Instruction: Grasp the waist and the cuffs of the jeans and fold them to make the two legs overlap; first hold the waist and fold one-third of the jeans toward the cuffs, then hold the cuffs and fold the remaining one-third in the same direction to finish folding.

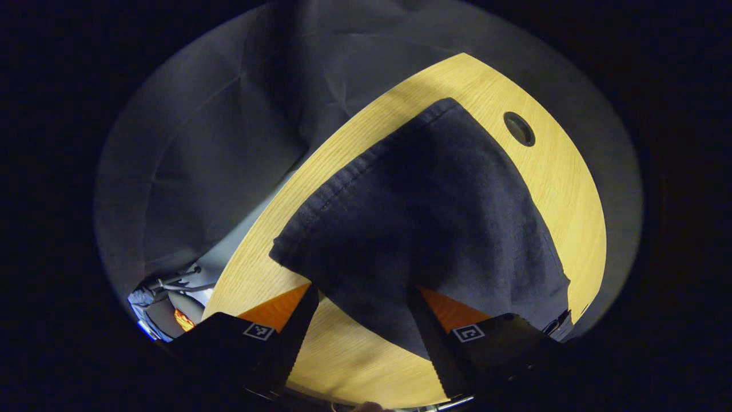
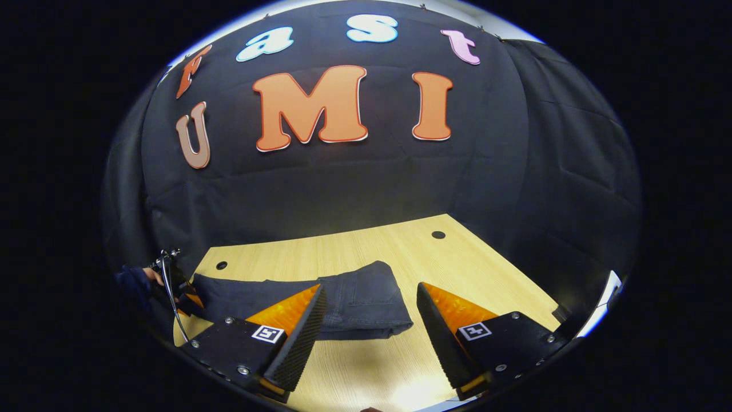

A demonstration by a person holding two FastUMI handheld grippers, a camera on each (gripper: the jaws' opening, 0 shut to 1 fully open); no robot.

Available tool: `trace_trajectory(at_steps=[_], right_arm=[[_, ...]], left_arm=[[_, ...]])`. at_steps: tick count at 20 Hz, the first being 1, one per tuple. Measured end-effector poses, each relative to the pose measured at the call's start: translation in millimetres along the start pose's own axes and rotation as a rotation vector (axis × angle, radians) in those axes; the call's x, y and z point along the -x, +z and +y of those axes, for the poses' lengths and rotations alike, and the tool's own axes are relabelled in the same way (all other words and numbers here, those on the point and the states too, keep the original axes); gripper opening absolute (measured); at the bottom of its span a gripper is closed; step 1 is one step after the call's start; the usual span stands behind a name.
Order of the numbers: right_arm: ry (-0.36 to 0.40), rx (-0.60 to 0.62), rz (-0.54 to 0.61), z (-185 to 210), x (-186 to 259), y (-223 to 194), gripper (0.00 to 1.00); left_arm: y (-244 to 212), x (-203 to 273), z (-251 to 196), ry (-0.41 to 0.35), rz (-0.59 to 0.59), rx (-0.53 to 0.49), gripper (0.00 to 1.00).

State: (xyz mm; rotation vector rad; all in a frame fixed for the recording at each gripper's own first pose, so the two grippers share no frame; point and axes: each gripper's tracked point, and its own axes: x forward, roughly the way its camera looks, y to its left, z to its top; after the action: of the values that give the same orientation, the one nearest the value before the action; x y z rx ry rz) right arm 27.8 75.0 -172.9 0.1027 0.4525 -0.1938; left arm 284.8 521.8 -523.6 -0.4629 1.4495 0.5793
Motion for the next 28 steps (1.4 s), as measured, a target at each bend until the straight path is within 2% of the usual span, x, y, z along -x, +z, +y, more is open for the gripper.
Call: trace_trajectory(at_steps=[3, 5, 6, 9, 10, 11, 16, 23, 25, 28], right_arm=[[0.038, -0.016, 0.022, 5, -5, -8, 0.95], [0.048, -0.013, 0.016, 3, -7, -6, 0.95], [0.053, -0.015, 0.007, 1, -8, -5, 0.95], [0.062, -0.004, 0.000, -14, -10, 0, 0.95], [0.057, 0.000, 0.000, -22, -10, 1, 0.95], [0.048, -0.002, 0.001, -30, -10, 0, 0.95], [0.052, -0.020, 0.016, -48, -18, -2, 0.95], [0.117, 0.008, 0.002, -30, -33, 13, 0.95], [0.135, 0.015, 0.008, -25, -36, 13, 0.95], [0.156, 0.027, 0.008, -19, -40, 14, 0.95]], left_arm=[[-1, 0, -1, -0.010, -0.010, -0.037, 0.94], [7, -1, -12, -0.034, -0.066, -0.106, 0.82], [11, 0, -19, -0.052, -0.105, -0.142, 0.65], [11, -1, -35, -0.102, -0.202, -0.160, 0.13], [8, -2, -33, -0.109, -0.205, -0.166, 0.04], [4, 3, -31, -0.126, -0.231, -0.181, 0.04], [15, 54, -38, -0.261, -0.404, -0.113, 0.04], [24, 134, -18, -0.393, -0.552, -0.116, 0.04], [33, 157, -12, -0.425, -0.595, -0.132, 0.04], [22, 196, -9, -0.474, -0.660, -0.170, 0.04]])
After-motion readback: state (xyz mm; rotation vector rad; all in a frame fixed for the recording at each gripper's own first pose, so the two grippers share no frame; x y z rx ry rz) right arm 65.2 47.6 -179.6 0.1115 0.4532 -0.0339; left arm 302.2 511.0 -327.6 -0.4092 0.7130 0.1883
